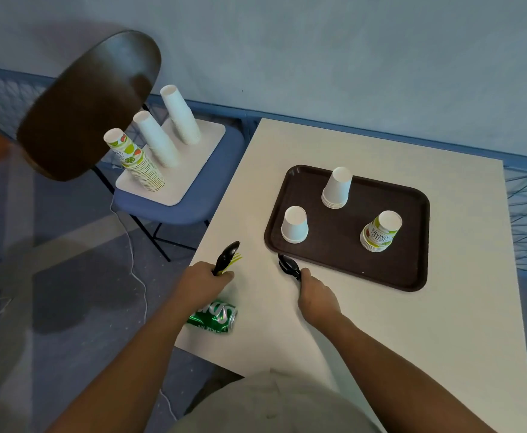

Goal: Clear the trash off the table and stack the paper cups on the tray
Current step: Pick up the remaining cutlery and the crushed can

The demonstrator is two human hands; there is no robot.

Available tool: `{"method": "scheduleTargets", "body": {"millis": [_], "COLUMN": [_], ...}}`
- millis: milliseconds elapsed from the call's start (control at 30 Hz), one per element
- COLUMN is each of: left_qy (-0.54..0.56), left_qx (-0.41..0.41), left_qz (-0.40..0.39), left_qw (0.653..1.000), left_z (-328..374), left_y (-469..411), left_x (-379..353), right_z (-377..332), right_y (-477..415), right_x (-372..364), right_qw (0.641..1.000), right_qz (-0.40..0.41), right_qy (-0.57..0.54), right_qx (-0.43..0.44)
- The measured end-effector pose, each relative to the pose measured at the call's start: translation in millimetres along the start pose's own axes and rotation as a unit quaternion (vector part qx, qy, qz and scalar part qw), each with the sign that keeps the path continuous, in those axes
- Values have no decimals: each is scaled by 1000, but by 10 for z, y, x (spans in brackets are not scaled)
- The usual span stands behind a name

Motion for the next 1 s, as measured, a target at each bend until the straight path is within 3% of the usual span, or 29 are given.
{"method": "scheduleTargets", "body": {"millis": [233,433,700,833,1000], "left_qy": [9,71,341,351,332], "left_qx": [-8,-30,32,48,34], "left_qz": [-5,-25,-152,-162,-168], "left_qw": [1000,997,927,921,928], "left_z": [-167,-342,-754,-1090,-1391], "left_y": [-30,-103,-265,-424,-584], "left_x": [21,108,277,551,690], "right_z": [-236,-660,-1526,-1822,-1969], "right_y": [48,77,101,72,26], "right_x": [2,-14,-89,-300,-538], "right_qw": [966,967,985,994,984], "right_qz": [100,91,112,13,-55], "right_qy": [-227,-239,-86,25,151], "right_qx": [-77,-19,98,104,83]}}
Point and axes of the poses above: each hand's wrist, its own y-axis away from the middle knuckle, its own x-axis out of the back of the hand, z = x × y, the point moved 2 cm from there along -y, towards the middle knuckle, and after that the axes turned 11 degrees about x, right-handed, at the moved point
